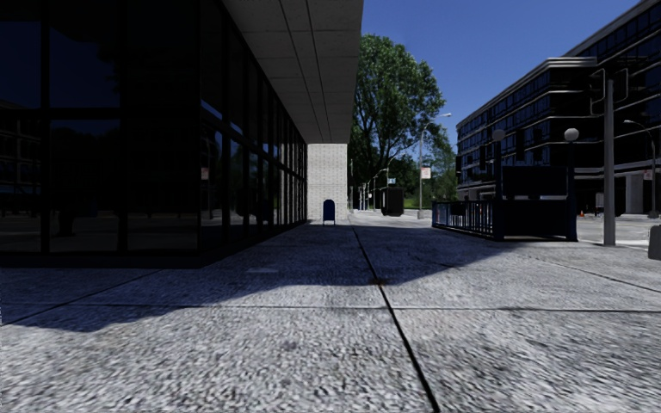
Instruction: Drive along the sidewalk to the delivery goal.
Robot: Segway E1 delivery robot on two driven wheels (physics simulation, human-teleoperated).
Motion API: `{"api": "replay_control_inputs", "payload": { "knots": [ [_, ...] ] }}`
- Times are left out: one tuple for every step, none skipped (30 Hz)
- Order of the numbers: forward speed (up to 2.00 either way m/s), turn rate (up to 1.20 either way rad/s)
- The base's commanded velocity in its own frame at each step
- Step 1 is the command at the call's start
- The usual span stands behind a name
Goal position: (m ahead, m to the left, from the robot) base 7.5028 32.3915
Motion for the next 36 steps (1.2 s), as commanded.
{"api": "replay_control_inputs", "payload": {
  "knots": [
    [2.0, 0.56],
    [2.0, 0.82],
    [2.0, 0.95],
    [2.0, 1.01],
    [2.0, 1.01],
    [2.0, 1.03],
    [2.0, 1.04],
    [2.0, 1.05],
    [2.0, 1.05],
    [2.0, 1.05],
    [2.0, 1.06],
    [2.0, 1.12],
    [2.0, 1.15],
    [2.0, 1.17],
    [2.0, 1.2],
    [2.0, 1.2],
    [2.0, 1.2],
    [2.0, 1.2],
    [2.0, 1.2],
    [2.0, 1.2],
    [2.0, 1.2],
    [2.0, 1.2],
    [2.0, 1.2],
    [2.0, 1.2],
    [2.0, 1.2],
    [2.0, 1.2],
    [2.0, 1.2],
    [2.0, 1.2],
    [2.0, 1.2],
    [2.0, 1.2],
    [2.0, 1.2],
    [2.0, 1.2],
    [2.0, 1.2],
    [2.0, 1.2],
    [2.0, 1.2],
    [2.0, 1.2]
  ]
}}
